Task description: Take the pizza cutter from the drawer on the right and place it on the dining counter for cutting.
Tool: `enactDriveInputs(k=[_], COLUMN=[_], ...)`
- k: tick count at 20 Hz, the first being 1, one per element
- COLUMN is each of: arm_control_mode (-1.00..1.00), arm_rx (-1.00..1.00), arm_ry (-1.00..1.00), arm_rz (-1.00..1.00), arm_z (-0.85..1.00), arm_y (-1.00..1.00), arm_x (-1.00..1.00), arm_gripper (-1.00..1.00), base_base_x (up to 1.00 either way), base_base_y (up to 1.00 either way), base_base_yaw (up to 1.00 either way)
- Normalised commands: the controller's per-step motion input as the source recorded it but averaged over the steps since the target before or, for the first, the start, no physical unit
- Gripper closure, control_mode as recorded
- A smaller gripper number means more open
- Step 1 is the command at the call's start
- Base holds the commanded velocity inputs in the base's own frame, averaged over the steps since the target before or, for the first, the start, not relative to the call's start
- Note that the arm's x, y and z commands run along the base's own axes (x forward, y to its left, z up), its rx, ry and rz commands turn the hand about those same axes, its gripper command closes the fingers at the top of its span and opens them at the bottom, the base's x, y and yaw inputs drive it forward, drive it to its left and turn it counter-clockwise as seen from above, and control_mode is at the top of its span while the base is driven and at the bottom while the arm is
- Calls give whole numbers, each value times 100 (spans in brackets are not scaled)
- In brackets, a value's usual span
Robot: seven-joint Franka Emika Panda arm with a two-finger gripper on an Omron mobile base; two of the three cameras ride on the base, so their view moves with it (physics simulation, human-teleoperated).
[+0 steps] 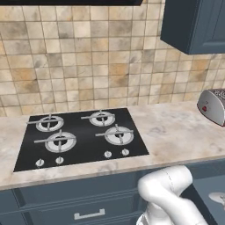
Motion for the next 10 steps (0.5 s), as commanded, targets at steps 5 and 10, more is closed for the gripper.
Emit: enactDriveInputs(k=[5, 10], arm_control_mode=[-100, -100], arm_rx=[-3, -3], arm_ry=[0, 0], arm_rz=[-5, 0], arm_z=[5, -35], arm_y=[-3, -33], arm_x=[-39, -61], arm_gripper=[-100, -100], base_base_x=[0, 0], base_base_y=[0, 0], base_base_yaw=[0, 0])
